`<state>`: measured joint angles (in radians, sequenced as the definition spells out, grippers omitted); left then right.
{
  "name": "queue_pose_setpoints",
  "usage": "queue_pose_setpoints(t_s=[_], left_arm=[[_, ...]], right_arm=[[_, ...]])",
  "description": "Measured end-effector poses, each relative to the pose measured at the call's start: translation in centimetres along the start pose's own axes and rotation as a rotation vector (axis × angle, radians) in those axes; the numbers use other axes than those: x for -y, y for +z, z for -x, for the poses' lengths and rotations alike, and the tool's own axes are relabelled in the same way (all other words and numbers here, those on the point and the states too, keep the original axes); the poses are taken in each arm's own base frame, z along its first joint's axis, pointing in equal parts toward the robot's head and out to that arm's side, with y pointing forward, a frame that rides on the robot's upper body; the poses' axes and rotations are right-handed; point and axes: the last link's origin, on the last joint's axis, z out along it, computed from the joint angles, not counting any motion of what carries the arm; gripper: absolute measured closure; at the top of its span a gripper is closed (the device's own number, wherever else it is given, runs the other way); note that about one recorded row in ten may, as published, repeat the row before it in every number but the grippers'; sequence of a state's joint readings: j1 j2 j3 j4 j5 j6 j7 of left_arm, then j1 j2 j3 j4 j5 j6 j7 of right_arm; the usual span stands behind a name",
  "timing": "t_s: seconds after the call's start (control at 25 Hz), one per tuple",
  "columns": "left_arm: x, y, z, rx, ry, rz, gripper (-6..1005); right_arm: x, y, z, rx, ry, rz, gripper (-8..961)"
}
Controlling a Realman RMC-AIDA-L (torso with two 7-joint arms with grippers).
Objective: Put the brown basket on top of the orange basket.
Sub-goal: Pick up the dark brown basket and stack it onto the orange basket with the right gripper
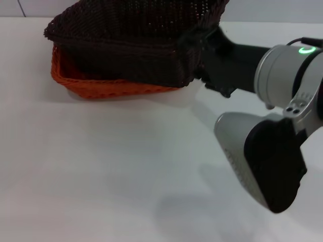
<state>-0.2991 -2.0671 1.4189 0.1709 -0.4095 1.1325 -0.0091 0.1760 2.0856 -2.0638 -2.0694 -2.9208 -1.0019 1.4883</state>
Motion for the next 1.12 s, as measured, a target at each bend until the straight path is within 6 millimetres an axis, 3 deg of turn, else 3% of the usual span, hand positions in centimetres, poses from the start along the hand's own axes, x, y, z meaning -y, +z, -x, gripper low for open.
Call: queue_pose_setpoints(t_s=[0.24,0.4,0.48,0.64,0.72,0.8,1.12], left_arm=[[-0.1,0.1,0.1,0.009,0.006,0.009,157],[-0.1,0.0,0.3,0.018,0.008,0.010,157],[0.0,-0.1,0.3,0.018,0.008,0.008,157],[0.2,-0.2,0.3,0.015,0.006,0.001,157],[0.4,-0.2,0.2,0.013,0.004,-0.008,157],[0.6,-0.3,0.2,0.012,0.003,-0.013,157],[0.4,-0.1,0.1,0.006,0.013,-0.005,157]], right_arm=[[0.4,0.4,2.7,0.079,0.002,-0.045,356],[2.1,0.7,4.0,0.148,0.109,-0.153,340],[3.5,1.1,3.6,0.157,0.209,-0.264,336],[5.9,0.7,0.4,0.142,0.492,-0.468,336],[6.0,0.3,-1.2,0.148,0.681,-0.492,335],[5.4,0.4,-1.4,0.161,0.781,-0.473,335],[3.2,1.7,4.6,0.279,0.748,-0.254,335]])
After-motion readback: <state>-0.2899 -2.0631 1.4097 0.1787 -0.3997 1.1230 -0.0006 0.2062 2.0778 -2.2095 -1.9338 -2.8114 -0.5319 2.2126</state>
